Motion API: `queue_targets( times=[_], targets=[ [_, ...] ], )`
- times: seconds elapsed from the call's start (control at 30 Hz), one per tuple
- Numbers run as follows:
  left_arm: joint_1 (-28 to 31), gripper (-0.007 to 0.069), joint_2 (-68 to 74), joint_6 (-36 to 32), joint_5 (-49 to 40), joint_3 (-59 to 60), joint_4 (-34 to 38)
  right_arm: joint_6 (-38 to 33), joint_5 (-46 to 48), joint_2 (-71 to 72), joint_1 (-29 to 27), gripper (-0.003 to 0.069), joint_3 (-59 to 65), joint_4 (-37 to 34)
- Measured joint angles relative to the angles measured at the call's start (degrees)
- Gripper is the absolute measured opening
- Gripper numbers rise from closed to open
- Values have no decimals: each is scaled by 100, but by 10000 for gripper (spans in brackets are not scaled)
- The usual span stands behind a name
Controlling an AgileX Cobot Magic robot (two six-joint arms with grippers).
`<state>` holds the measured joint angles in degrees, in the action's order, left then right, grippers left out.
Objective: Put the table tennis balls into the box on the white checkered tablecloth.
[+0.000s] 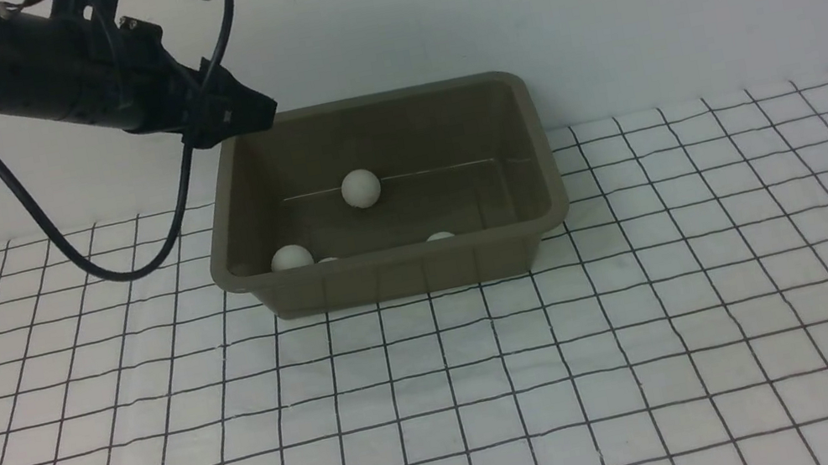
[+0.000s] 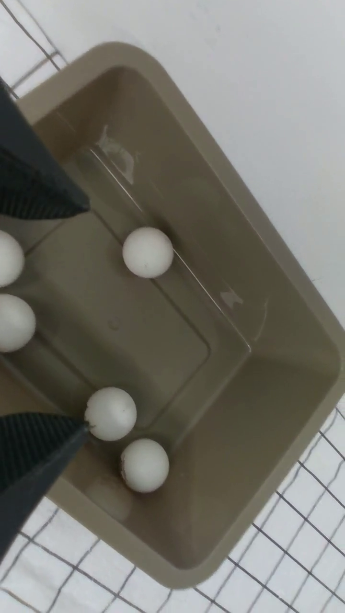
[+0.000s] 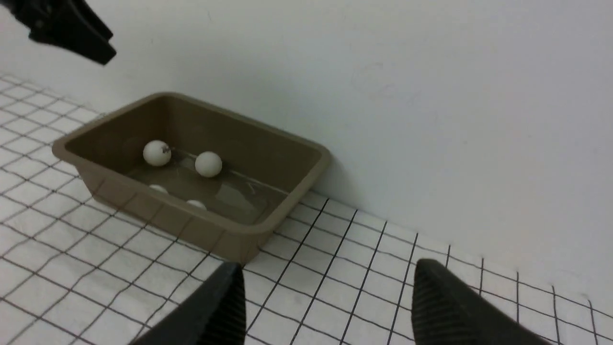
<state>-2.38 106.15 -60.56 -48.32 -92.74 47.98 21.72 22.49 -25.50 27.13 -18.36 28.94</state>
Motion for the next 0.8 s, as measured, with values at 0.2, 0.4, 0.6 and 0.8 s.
queue_targets(
  times=[0.2,0.4,0.6,0.8],
  targets=[
    [0,489,0,-284,-80,0,354,539,913,0,0,264,0,379],
    [0,489,5,-373,-75,0,383,698,1288,0,0,264,0,309],
    [0,489,5,-484,-37,0,578,1372,1364,0,0,264,142,134],
    [0,489,5,-604,-27,0,907,1446,1450,0,0,263,196,140]
  ],
)
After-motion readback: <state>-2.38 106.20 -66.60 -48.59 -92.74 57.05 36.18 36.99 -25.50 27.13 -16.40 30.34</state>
